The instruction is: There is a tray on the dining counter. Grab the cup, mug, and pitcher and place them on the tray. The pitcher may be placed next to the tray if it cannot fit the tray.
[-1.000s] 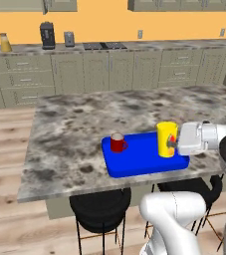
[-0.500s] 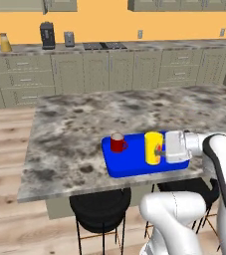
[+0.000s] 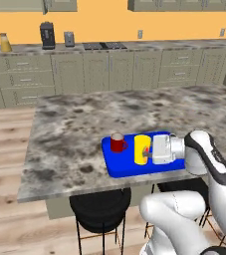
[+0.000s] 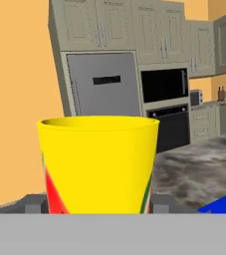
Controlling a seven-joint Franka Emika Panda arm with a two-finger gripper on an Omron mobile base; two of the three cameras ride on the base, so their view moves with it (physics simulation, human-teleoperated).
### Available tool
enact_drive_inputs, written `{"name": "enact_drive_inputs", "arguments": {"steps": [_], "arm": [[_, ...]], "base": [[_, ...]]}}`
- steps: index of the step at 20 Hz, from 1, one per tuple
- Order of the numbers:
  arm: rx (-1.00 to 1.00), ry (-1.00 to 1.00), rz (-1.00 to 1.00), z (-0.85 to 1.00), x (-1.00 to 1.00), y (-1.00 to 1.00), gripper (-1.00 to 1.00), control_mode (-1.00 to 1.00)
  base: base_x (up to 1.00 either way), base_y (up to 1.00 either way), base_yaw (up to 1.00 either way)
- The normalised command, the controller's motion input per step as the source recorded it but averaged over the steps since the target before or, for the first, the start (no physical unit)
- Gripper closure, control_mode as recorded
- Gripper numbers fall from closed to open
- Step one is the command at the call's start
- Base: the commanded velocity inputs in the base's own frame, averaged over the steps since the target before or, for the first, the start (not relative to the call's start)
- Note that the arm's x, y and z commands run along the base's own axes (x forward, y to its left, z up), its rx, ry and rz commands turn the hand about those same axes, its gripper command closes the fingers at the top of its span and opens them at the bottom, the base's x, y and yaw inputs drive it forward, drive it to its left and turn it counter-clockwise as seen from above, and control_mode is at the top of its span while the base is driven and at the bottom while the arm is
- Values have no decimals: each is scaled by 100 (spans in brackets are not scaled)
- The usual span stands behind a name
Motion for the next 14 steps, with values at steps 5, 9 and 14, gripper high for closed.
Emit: {"name": "enact_drive_inputs", "arguments": {"steps": [5,9,14], "arm": [[0,0,0,-10,51,0,100,-100],[0,0,0,-14,33,0,100,-100],[0,0,1,-41,29,0,100,-100]], "base": [[0,0,0],[0,0,0],[0,0,0]]}}
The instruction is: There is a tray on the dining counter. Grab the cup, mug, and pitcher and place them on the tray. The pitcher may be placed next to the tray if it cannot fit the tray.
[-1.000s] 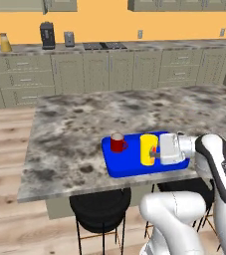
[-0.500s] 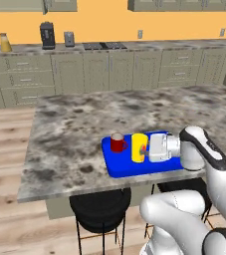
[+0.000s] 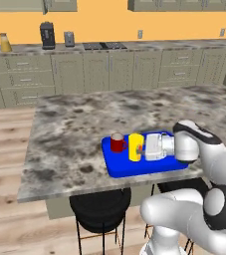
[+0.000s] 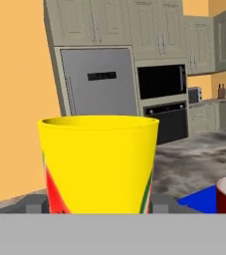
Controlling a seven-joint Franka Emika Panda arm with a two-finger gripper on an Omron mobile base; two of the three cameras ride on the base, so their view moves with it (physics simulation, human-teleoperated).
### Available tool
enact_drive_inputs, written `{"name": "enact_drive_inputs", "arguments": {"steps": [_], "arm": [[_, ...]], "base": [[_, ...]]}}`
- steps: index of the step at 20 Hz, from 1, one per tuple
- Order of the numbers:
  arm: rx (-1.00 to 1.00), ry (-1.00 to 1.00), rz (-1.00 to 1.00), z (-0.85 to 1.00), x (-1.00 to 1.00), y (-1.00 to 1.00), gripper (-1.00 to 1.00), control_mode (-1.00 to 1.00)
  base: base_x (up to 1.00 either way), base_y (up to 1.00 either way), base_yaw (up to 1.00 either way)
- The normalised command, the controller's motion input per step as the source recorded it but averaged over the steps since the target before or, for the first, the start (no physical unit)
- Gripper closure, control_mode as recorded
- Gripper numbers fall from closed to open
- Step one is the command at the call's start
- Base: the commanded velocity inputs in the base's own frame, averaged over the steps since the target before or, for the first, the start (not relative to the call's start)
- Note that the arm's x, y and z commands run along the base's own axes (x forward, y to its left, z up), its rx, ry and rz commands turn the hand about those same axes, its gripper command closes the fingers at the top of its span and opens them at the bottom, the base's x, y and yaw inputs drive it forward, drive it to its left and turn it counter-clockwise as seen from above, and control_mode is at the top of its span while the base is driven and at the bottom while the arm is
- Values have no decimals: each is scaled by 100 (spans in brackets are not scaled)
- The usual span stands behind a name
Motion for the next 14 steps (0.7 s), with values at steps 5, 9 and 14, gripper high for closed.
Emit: {"name": "enact_drive_inputs", "arguments": {"steps": [5,9,14], "arm": [[0,0,0,-54,28,0,100,-100],[0,0,0,-40,20,0,100,-100],[0,0,0,-31,29,2,100,-100]], "base": [[0,0,0],[0,0,0],[0,0,0]]}}
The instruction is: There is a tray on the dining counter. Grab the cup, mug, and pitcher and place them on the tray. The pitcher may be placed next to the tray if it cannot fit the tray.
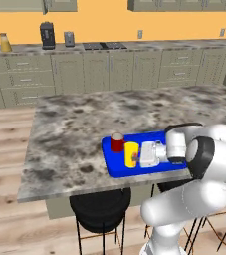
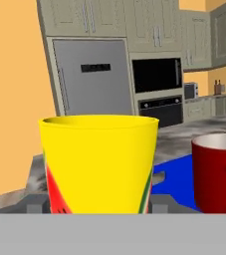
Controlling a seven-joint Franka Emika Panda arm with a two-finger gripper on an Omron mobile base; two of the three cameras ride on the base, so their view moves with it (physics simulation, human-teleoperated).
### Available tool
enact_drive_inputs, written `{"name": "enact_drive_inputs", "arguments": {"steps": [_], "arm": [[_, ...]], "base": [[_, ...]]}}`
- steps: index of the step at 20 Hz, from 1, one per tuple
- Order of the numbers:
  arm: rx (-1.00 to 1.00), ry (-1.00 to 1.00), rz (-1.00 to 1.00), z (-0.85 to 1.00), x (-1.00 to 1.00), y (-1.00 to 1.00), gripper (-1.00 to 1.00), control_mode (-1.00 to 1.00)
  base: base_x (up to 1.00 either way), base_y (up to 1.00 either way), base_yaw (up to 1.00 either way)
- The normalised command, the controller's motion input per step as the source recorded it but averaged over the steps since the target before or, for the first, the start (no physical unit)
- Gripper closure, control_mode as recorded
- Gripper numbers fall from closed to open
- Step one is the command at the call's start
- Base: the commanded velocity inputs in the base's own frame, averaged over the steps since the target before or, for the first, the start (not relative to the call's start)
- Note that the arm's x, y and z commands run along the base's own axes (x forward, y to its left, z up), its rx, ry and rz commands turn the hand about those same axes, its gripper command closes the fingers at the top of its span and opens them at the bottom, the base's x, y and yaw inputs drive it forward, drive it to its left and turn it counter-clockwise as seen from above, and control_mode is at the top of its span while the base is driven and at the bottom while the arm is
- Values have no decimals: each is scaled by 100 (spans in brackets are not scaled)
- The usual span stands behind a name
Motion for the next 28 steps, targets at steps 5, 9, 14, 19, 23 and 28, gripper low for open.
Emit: {"name": "enact_drive_inputs", "arguments": {"steps": [5,9,14,19,23,28], "arm": [[0,0,0,-14,50,12,100,-100],[0,1,0,-13,57,16,100,-100],[0,3,0,-21,50,19,100,-100],[0,2,0,-36,39,13,100,-100],[0,0,0,-45,8,5,100,-100],[0,0,0,-53,0,1,100,-100]], "base": [[0,0,0],[0,0,0],[0,0,0],[0,0,0],[0,0,0],[0,0,0]]}}
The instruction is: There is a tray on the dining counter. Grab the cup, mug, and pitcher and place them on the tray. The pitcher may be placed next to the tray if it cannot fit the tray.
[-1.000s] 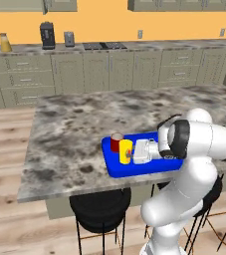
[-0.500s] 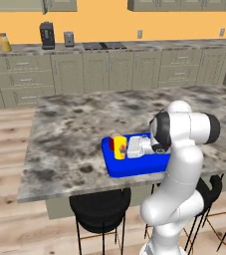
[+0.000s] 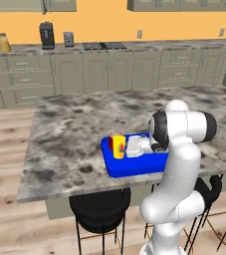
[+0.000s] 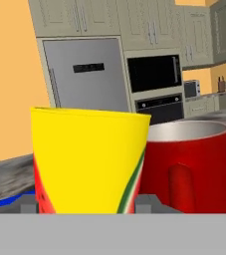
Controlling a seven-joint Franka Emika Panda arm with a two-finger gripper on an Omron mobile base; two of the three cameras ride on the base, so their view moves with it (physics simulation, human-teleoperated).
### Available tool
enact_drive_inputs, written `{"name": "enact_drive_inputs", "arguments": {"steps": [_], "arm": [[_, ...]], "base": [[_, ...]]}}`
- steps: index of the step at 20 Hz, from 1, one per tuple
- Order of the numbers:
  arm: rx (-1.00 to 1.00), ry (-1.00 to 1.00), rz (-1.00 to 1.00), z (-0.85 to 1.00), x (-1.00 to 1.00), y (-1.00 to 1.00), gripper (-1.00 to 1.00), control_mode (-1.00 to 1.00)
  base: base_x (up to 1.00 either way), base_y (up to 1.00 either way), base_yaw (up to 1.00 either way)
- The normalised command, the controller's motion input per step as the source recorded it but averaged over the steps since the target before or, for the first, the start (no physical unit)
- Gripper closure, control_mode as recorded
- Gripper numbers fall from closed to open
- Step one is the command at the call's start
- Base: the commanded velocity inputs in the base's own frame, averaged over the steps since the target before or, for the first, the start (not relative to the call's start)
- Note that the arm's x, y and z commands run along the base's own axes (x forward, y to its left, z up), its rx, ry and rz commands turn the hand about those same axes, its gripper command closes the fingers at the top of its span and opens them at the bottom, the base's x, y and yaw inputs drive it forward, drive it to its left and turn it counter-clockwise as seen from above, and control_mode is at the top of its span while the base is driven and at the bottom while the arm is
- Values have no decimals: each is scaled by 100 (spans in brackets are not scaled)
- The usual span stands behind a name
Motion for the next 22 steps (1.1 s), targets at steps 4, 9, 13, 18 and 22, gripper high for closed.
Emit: {"name": "enact_drive_inputs", "arguments": {"steps": [4,9,13,18,22], "arm": [[0,0,0,-48,0,1,100,-100],[0,0,0,0,0,0,100,-100],[0,0,0,0,0,0,100,-100],[0,0,0,0,0,0,-100,-100],[0,0,0,0,0,0,-100,-100]], "base": [[0,0,0],[0,0,0],[0,0,0],[0,0,0],[0,0,0]]}}
